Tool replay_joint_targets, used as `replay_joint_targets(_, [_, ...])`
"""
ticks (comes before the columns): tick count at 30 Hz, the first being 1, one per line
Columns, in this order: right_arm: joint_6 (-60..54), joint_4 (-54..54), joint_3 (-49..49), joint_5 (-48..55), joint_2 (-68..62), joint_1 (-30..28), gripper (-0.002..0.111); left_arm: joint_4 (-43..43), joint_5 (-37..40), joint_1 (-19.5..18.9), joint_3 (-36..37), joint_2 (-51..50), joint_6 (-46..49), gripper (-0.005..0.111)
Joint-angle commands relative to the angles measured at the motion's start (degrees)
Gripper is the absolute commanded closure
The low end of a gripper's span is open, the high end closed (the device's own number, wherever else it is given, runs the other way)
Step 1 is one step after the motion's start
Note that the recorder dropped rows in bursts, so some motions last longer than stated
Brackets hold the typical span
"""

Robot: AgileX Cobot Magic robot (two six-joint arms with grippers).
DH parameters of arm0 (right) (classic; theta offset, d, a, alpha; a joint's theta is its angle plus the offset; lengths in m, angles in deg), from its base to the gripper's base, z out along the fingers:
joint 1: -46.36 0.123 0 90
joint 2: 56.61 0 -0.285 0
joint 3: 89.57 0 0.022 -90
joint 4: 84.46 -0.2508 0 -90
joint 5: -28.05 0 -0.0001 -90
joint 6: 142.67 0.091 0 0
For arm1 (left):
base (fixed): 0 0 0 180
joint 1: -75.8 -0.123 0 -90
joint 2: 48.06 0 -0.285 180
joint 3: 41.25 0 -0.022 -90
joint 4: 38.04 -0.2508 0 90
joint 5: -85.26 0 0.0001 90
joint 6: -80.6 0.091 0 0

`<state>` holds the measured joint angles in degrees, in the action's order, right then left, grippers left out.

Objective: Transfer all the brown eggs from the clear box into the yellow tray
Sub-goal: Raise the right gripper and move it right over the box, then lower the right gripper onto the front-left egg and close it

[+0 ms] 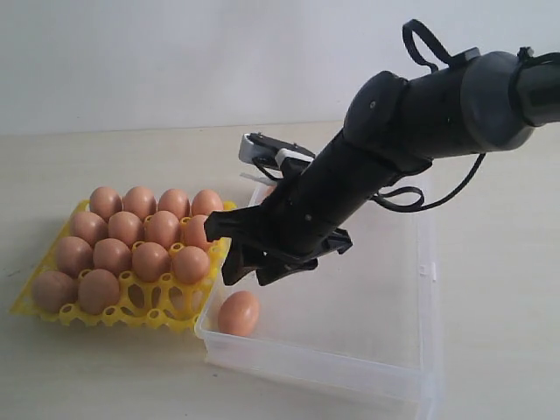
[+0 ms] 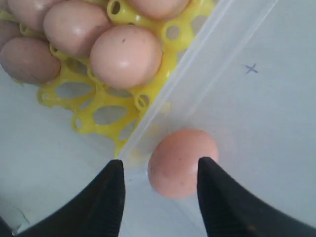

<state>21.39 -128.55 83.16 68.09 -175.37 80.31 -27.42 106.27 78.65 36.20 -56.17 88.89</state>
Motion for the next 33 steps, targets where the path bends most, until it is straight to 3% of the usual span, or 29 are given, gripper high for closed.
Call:
replay_joint_targets(1, [-3.7, -3.5, -4.4, -0.7, -1.1, 0.0, 0.062, 0.1, -0.6, -0.1, -0.2, 0.3, 0.0, 0.107])
replay_joint_targets(4, [-6.0, -5.2, -6.9, -1.6, -1.1, 0.0, 0.061, 0.1, -0.6, -0.1, -0.2, 0.3, 0.0, 0.107])
replay_joint_targets(8, [-8.1, -7.4, -7.3, -3.8, -1.1, 0.0, 0.048, 0.1, -0.6, -0.1, -0.2, 0.3, 0.0, 0.107])
replay_joint_targets(33, [-10.0, -12.5, -7.3, -11.6, -5.1, 0.0, 0.049, 0.1, -0.6, -0.1, -0.2, 0.3, 0.0, 0.107])
